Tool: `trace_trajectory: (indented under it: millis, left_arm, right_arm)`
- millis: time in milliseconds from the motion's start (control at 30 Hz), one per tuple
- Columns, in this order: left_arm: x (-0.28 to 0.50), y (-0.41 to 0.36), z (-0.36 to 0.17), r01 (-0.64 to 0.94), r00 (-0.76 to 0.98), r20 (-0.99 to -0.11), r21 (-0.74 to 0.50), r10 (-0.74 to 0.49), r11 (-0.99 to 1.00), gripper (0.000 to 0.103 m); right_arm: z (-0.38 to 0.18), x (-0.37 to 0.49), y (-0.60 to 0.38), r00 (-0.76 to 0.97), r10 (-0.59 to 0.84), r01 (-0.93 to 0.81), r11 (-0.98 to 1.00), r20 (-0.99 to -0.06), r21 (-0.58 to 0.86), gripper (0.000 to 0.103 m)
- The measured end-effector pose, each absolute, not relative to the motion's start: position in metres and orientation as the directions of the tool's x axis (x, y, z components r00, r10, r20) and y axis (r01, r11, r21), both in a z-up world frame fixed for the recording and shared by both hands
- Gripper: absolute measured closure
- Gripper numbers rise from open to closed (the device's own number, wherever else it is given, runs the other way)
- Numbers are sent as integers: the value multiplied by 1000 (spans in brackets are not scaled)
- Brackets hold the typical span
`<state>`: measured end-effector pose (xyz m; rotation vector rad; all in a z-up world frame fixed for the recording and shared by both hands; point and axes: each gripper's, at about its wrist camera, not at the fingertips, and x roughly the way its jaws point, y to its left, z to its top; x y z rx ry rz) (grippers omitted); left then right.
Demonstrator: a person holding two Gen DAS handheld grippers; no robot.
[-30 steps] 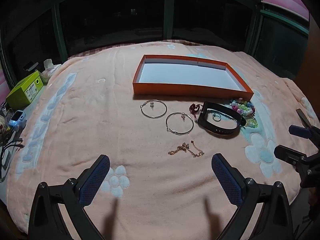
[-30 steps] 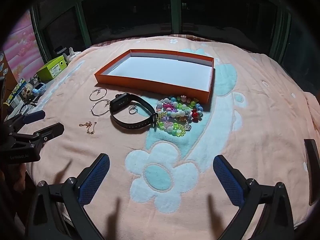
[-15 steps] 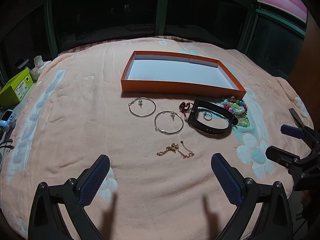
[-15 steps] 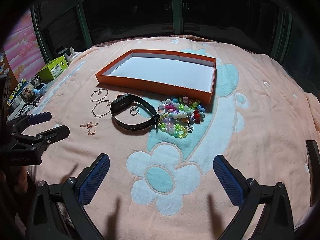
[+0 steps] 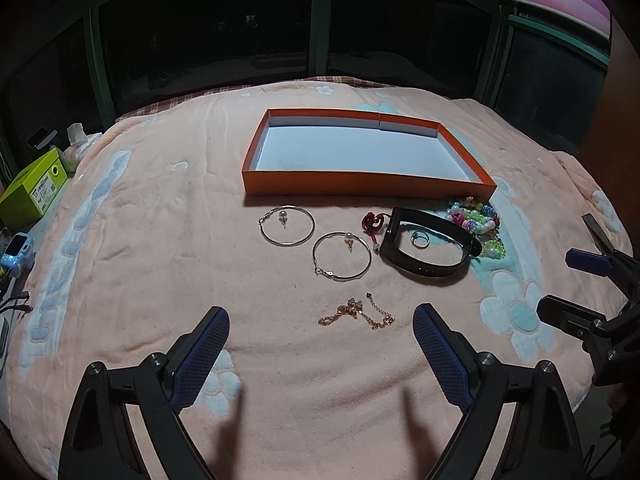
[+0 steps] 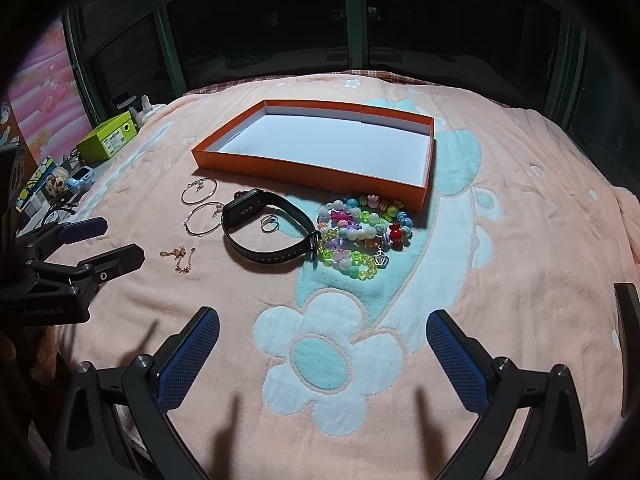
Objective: Organize jewelry
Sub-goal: 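Move both tools toward the jewelry in front of the orange box, then grasp the rose-gold chain with the left tool while the right tool approaches the black watch band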
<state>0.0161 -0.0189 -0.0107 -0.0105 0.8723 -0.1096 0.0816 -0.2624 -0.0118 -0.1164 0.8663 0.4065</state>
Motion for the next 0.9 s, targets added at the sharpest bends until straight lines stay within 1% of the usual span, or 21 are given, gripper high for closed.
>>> trace_trajectory:
  millis: [67, 133, 200, 267, 367, 533, 600, 633, 700, 733, 800, 833, 867, 900]
  left_arm:
    - [19, -20, -11, 102, 636, -765, -44, -100, 994, 12]
    - [21, -21, -12, 112, 637, -765, -30, -95, 993, 14]
    - [24, -23, -14, 135, 634, -765, -30, -110, 990, 22]
    - [28, -25, -17, 159, 617, -776, -36, -128, 987, 27]
    - [34, -29, -23, 190, 600, -786, -44, -151, 981, 29]
    - [47, -32, -32, 223, 561, -806, -72, -188, 972, 44]
    - [50, -33, -34, 236, 561, -805, -69, -194, 969, 52]
    - [51, -33, -35, 241, 563, -804, -61, -190, 969, 53]
    - [53, -35, -37, 259, 562, -804, -51, -194, 965, 62]
    - [53, -36, -39, 268, 559, -805, -48, -197, 962, 64]
    - [53, -38, -42, 289, 550, -809, -49, -207, 956, 74]
    - [53, -39, -44, 298, 544, -811, -50, -213, 953, 76]
    - [53, -40, -46, 308, 540, -812, -52, -219, 950, 82]
    - [53, -40, -48, 312, 538, -814, -50, -220, 949, 84]
  right_arm:
    - [-11, 83, -263, 576, 307, -395, 916, -758, 71, 0]
    - [-11, 84, -262, 575, 312, -398, 914, -757, 74, 0]
    - [-11, 85, -262, 573, 317, -403, 912, -755, 77, 0]
    - [-12, 86, -262, 572, 324, -407, 910, -754, 83, 0]
    - [-13, 89, -262, 562, 342, -412, 905, -753, 104, 0]
    - [-15, 95, -263, 554, 354, -411, 903, -753, 123, 0]
    - [-17, 98, -262, 550, 356, -411, 903, -755, 126, 0]
    - [-17, 99, -261, 550, 358, -412, 902, -755, 127, 0]
    - [-18, 101, -261, 547, 361, -416, 900, -755, 130, 0]
    - [-19, 101, -260, 545, 363, -418, 899, -756, 131, 0]
    - [-21, 103, -260, 539, 367, -421, 897, -758, 135, 0]
    - [-22, 104, -260, 537, 368, -421, 897, -759, 137, 0]
    - [-23, 105, -260, 535, 369, -420, 897, -760, 139, 0]
    - [-24, 106, -260, 532, 370, -419, 897, -761, 143, 0]
